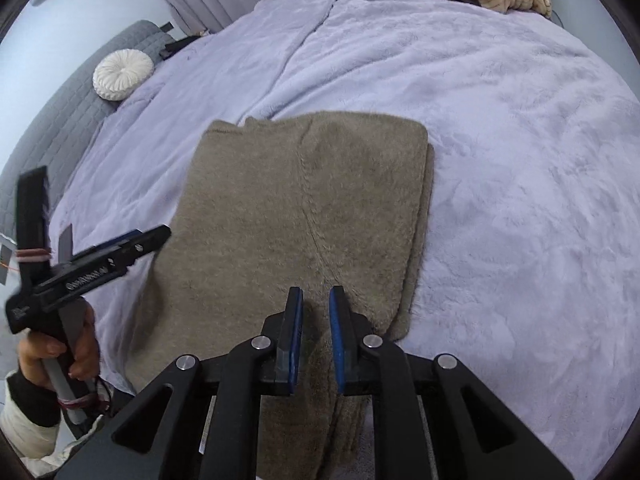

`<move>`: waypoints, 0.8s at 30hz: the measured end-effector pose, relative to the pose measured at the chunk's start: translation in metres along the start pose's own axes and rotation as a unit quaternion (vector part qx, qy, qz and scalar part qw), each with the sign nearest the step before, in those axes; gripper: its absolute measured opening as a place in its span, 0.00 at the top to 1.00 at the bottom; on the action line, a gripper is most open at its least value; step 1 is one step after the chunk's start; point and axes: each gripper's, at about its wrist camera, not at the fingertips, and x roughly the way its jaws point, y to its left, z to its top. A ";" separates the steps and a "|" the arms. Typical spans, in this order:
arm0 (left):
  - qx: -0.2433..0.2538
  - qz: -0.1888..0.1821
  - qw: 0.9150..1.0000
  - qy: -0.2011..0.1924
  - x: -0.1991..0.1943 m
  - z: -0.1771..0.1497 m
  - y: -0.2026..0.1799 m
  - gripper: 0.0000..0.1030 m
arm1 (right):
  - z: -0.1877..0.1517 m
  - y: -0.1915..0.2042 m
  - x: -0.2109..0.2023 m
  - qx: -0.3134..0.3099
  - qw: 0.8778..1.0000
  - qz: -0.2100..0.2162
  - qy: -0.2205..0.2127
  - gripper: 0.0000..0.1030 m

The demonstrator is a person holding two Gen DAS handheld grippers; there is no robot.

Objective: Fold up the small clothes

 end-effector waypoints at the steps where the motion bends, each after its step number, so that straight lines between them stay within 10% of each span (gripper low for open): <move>1: 0.002 -0.002 1.000 0.000 -0.001 0.000 0.001 0.25 | -0.002 -0.003 0.005 0.004 1.000 0.003 0.003 0.87; 18: 0.024 0.005 1.000 0.003 -0.030 -0.018 -0.001 0.25 | -0.016 -0.016 -0.026 0.052 0.999 0.000 -0.003 0.84; 24: 0.023 -0.002 1.000 0.007 -0.037 -0.027 -0.006 0.25 | -0.020 -0.021 -0.042 0.071 0.997 -0.009 -0.012 0.49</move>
